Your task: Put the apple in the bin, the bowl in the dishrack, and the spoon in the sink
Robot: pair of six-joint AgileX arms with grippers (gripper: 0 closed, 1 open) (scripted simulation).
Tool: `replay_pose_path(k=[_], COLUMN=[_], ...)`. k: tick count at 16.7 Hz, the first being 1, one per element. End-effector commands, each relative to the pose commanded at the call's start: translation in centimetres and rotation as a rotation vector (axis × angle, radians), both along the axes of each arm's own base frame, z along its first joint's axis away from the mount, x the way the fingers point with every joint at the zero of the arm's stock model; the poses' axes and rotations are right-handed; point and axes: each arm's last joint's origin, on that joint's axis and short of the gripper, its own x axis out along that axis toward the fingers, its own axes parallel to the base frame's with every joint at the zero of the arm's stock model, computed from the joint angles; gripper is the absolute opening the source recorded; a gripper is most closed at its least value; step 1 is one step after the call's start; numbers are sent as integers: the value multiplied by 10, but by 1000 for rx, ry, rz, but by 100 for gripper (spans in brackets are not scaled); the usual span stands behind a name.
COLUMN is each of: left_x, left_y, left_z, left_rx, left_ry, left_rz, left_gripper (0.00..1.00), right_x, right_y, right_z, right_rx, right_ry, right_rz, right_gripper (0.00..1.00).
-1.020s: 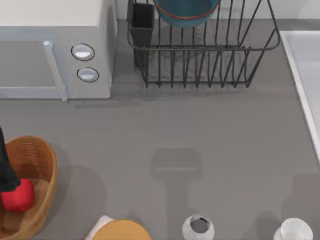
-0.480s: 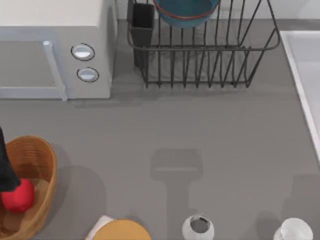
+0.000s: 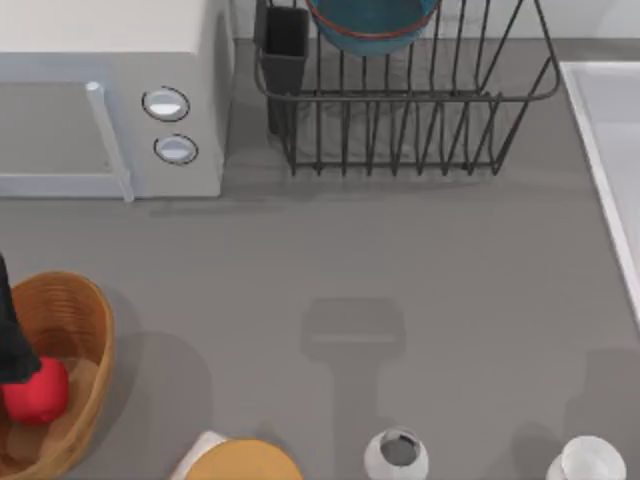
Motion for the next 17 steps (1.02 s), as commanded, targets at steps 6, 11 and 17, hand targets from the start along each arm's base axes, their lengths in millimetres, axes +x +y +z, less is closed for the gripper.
replay_pose_path(k=[6, 11, 17], left_x=[0, 0, 0], left_y=[0, 0, 0], left_z=[0, 0, 0], left_rx=[0, 0, 0], left_ry=[0, 0, 0], left_rz=[0, 0, 0], left_gripper=[100, 100, 100], right_x=[9, 2, 0], right_y=[-3, 0, 0], right_z=[40, 86, 98], right_rx=[-10, 5, 1], right_ry=[-31, 15, 5], right_rz=[3, 9, 0], right_gripper=[0, 0, 0])
